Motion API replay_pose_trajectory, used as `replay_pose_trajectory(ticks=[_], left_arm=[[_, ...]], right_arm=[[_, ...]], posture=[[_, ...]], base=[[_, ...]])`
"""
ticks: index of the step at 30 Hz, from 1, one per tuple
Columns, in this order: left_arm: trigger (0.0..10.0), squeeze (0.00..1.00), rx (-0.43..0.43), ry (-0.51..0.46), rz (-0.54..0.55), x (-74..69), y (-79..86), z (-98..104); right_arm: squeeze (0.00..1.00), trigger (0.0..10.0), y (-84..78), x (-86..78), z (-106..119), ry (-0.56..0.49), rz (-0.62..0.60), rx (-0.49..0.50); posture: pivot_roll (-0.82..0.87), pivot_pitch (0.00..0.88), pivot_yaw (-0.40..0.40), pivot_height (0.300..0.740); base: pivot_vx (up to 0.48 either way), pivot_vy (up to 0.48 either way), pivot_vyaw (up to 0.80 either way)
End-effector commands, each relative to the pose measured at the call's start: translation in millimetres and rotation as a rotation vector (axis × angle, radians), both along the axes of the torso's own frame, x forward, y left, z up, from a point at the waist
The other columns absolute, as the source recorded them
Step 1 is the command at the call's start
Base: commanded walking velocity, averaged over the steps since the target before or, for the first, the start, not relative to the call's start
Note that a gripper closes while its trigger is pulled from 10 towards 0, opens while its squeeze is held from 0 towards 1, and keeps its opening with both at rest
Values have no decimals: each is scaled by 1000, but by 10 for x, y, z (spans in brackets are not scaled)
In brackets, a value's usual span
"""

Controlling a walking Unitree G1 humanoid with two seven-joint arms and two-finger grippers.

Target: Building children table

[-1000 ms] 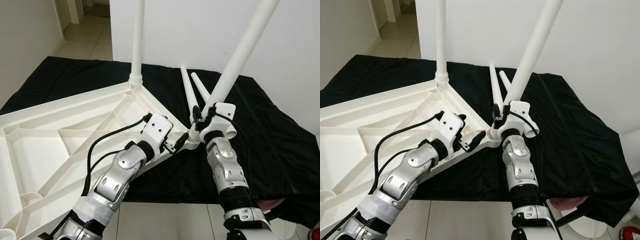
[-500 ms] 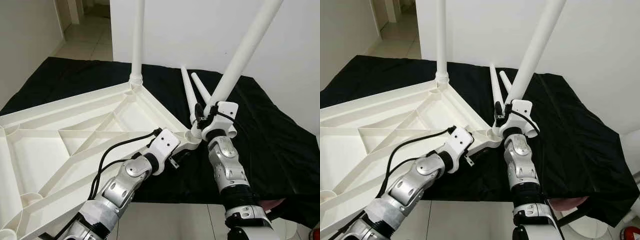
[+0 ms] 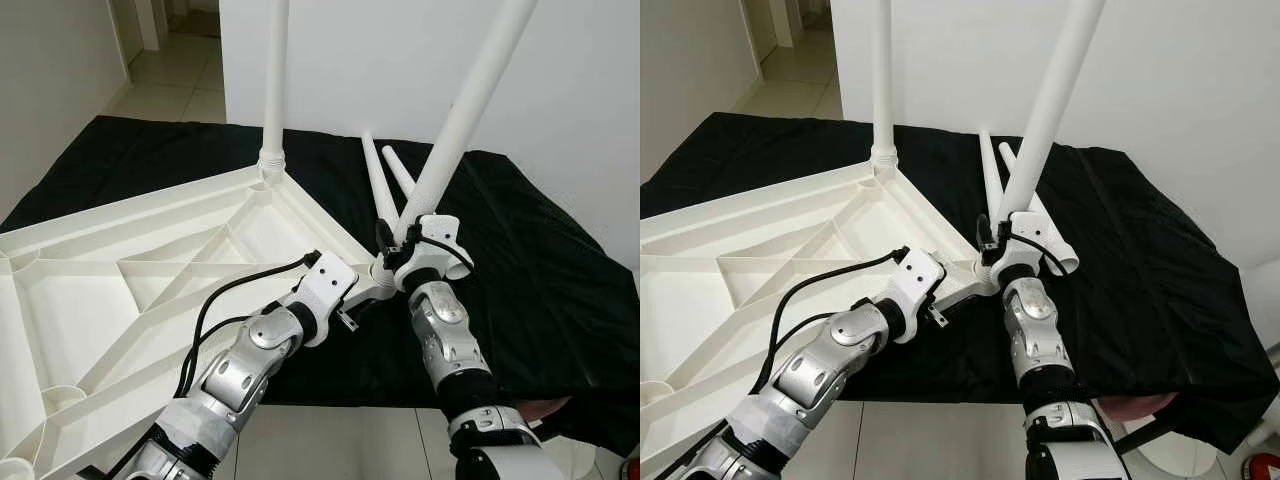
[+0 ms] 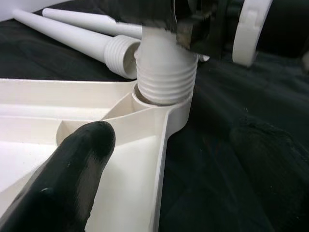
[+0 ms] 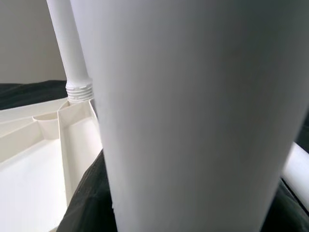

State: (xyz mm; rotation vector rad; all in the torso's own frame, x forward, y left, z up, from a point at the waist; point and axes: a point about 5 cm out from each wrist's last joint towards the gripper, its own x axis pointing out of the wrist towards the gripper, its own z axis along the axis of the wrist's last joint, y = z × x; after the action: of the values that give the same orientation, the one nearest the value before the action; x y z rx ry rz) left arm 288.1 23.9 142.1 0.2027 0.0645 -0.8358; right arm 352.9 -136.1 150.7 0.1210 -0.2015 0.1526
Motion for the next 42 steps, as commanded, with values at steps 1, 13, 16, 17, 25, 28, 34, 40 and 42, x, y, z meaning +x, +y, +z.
replay_pose_trajectory(ticks=[1, 13, 16, 17, 25, 28, 34, 40, 42], left_arm=[[10000, 0, 9, 19, -11, -17, -20, -13], [10000, 0, 137, 111, -60, -31, -147, -211], [10000, 0, 169, 151, -48, -18, -177, -267], [10000, 0, 169, 151, -48, -18, -177, -267], [10000, 0, 234, 186, -35, 34, -202, -318], [10000, 0, 233, 182, -53, 30, -200, -309], [0, 0, 229, 191, -128, -24, -186, -306], [0, 0, 225, 201, -220, -97, -146, -282], [3373, 0, 238, 196, -256, -128, -124, -288]], right_arm=[[0, 10000, -44, 22, 71, -23, -12, 19], [0, 10000, -206, -1, 380, -182, -70, 161], [0, 10000, -211, 2, 394, -186, -73, 152], [0, 10000, -211, 2, 394, -186, -73, 152], [0, 10000, -221, -8, 374, -179, -87, 144], [0, 10000, -232, -14, 361, -175, -90, 143], [0, 10000, -252, -17, 350, -171, -98, 133], [0, 10000, -256, -16, 346, -170, -100, 125], [0, 10000, -249, -13, 343, -169, -97, 122]], posture=[[36, 0, -75, 740], [32, 0, -68, 740], [30, 0, -63, 740], [30, 0, -63, 740], [20, 0, -47, 740], [18, 0, -45, 740], [15, 0, -40, 740], [16, 0, -40, 740], [16, 0, -41, 740]], base=[[0, 0, 0], [0, 0, 0], [0, 0, 0], [0, 0, 0], [0, 0, 0], [0, 0, 0], [0, 0, 0], [0, 0, 0], [0, 0, 0]])
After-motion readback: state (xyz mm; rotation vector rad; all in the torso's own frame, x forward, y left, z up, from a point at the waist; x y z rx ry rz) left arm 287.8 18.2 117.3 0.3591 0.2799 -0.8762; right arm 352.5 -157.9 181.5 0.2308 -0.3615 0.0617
